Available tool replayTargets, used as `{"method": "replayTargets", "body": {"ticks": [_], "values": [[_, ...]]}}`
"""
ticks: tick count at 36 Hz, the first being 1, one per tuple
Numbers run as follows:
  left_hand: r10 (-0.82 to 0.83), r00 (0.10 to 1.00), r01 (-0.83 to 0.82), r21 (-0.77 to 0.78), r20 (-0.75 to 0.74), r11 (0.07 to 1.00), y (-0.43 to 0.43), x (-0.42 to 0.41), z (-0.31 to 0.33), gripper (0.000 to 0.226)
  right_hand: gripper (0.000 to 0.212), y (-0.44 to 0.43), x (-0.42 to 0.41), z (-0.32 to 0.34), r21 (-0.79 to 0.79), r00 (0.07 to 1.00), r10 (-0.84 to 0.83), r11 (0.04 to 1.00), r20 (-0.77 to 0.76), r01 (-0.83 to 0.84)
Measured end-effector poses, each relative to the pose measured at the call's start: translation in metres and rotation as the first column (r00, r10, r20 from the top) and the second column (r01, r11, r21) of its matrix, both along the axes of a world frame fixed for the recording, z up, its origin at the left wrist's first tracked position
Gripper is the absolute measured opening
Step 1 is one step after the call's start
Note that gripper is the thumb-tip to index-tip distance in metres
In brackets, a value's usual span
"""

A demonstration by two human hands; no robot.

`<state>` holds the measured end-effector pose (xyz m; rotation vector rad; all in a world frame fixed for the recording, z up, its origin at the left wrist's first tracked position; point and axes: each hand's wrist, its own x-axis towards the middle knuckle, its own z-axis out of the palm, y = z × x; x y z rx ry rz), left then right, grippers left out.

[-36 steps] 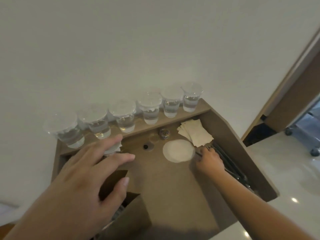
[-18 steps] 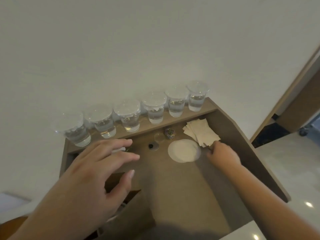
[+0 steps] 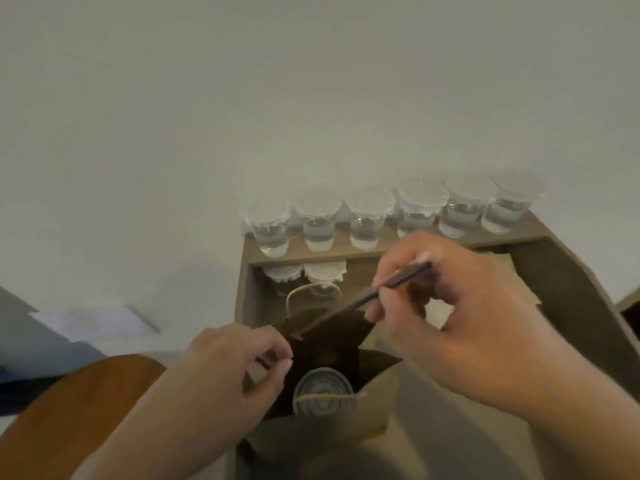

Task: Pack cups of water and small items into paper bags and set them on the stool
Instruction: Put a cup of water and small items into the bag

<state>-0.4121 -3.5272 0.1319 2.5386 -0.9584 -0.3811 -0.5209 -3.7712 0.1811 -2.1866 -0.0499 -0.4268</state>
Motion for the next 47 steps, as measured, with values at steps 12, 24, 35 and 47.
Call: {"method": "replayTargets", "body": {"ticks": [12, 24, 35, 47], "values": [[0.011, 1.0, -0.011, -0.058, 0.006, 0.998, 0.033, 0.007, -0.023, 0.037, 0.048, 0.051, 0.045, -0.061, -0.108, 0.89, 0.097, 0.981, -0.445, -0.161], [-0.087, 0.981, 0.142, -0.333, 0.176, 0.932, 0.002, 0.007, -0.01, 0.029, 0.013, -0.012, 0.006, -0.081, -0.022, 0.91, -0.228, 0.972, -0.347, 0.235], [-0.284, 0.916, 0.35, -0.221, 0.284, 0.91, -0.083, 0.004, 0.017, 0.031, 0.005, -0.175, 0.001, -0.208, -0.291, 0.595, -0.684, 0.724, -0.422, 0.626], [-0.013, 0.949, 0.131, -0.359, 0.314, 0.924, -0.089, -0.001, 0.007, 0.021, 0.038, -0.32, 0.046, -0.269, -0.429, 0.489, -0.717, 0.693, -0.498, 0.58]]}}
